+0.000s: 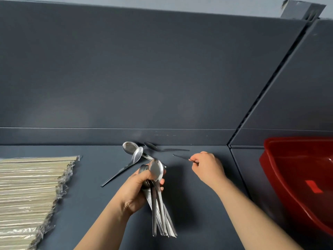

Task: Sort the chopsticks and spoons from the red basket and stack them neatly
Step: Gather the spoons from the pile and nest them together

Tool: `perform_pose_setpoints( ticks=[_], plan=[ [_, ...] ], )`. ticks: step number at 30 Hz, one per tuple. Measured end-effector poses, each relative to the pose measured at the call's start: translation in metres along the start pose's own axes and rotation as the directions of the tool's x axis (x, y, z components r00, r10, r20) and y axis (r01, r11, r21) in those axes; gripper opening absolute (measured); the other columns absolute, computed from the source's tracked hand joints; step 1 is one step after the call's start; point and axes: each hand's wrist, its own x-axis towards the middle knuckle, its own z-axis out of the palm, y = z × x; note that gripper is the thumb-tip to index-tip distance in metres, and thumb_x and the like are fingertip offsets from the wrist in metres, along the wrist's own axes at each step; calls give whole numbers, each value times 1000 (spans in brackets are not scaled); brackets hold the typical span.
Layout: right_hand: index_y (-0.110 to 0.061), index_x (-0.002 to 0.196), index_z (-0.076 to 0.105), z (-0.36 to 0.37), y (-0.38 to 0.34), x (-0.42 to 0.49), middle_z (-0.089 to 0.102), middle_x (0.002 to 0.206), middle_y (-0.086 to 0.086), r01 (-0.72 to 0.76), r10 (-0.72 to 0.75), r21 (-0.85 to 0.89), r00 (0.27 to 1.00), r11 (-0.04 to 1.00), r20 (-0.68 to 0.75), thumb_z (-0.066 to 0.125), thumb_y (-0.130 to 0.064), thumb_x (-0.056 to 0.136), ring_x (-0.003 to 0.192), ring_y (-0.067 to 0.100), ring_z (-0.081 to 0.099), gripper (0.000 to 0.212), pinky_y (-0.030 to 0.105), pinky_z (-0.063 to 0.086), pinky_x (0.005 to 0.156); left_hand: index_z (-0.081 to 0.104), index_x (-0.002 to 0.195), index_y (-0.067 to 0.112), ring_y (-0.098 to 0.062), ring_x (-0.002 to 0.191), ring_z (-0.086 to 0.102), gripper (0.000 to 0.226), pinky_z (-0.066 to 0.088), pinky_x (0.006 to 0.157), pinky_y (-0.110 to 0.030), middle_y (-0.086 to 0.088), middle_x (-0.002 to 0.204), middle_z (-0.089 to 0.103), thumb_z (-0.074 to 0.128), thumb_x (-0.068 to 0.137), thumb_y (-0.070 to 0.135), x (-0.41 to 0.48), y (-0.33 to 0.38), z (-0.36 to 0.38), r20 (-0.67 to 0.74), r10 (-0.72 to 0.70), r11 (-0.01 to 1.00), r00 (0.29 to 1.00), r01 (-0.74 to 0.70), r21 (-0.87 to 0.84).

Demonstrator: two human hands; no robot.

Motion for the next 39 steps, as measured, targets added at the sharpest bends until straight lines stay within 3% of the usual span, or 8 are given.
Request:
perform_pose_setpoints(
  ticks=[4, 8, 13, 16, 20, 25, 35, 39],
  plan=[
    [-28, 82, 74, -25, -9, -20, 56, 67, -10, 109, -57, 403, 989, 908, -140, 62, -12, 86, 56, 4, 51, 20, 15, 36, 54, 59, 113, -6, -19, 61, 62, 50, 54, 57, -32, -12, 85, 66, 66, 66, 7, 2, 2, 0, -4, -32, 998, 999, 32, -61],
    [-11, 81, 75, -46, -32, -52, 71, 77, 5, 112, 10, 860, 991, 497, -135, 61, 4, 87, 60, 7, 64, 21, 13, 48, 61, 63, 105, 2, -20, 63, 64, 68, 56, 59, -35, -11, 85, 68, 93, 46, 18, 5, 2, 2, 17, -61, 991, 998, 62, -118],
    [-2, 84, 73, -28, -50, -80, 73, 78, 16, 62, -59, 978, 997, 197, -52, 62, -3, 82, 75, 21, 71, 11, 25, 55, 71, 62, 97, 3, -25, 72, 69, 75, 58, 65, -40, -15, 87, 65, 99, 35, 24, 6, -2, 4, 19, -17, 980, 1000, 20, -197],
    [-5, 89, 75, -16, -54, -87, 75, 87, 12, 42, -151, 976, 988, 213, -10, 59, 5, 89, 81, 16, 71, 19, 25, 53, 77, 60, 109, 2, -28, 81, 70, 81, 58, 70, -39, -22, 100, 65, 97, 42, 29, 3, -3, 1, 50, 19, 974, 999, -8, -227],
    [-4, 104, 74, -5, -55, -90, 73, 109, 6, 111, -329, 948, 944, 298, -7, 59, -16, 89, 105, 14, 66, 24, 22, 48, 89, 72, 94, 7, -28, 80, 71, 66, 59, 67, -40, -18, 96, 70, 98, 37, 28, -5, 0, -6, 17, 93, 946, 996, -83, -313],
    [-6, 123, 65, 0, -69, -90, 64, 129, 4, -4, -496, 972, 859, 237, 125, 43, -47, 83, 125, 22, 54, 61, 38, 39, 104, 62, 114, 13, -23, 77, 71, 40, 59, 75, -42, -11, 96, 70, 64, 78, 30, -17, 9, -21, -122, 117, 944, 986, -148, -294],
    [-11, 103, 73, 27, -114, -80, 72, 107, 0, 65, -441, 895, 884, 441, 154, 43, -37, 93, 103, 5, 64, 41, 21, 47, 94, 51, 99, 14, -20, 67, 68, 22, 57, 59, -37, -9, 84, 63, 62, 85, 27, -35, 24, -57, -267, 201, 910, 943, -281, -307],
    [-13, 94, 69, 29, -122, -44, 70, 97, 14, -144, -130, 890, 967, 433, 220, 46, -41, 99, 76, 14, 65, 36, 28, 54, 72, 59, 96, 18, -21, 65, 70, 14, 58, 56, -34, -10, 94, 65, 60, 85, 26, -47, 38, -77, -344, 219, 898, 913, -326, -294]
  ],
)
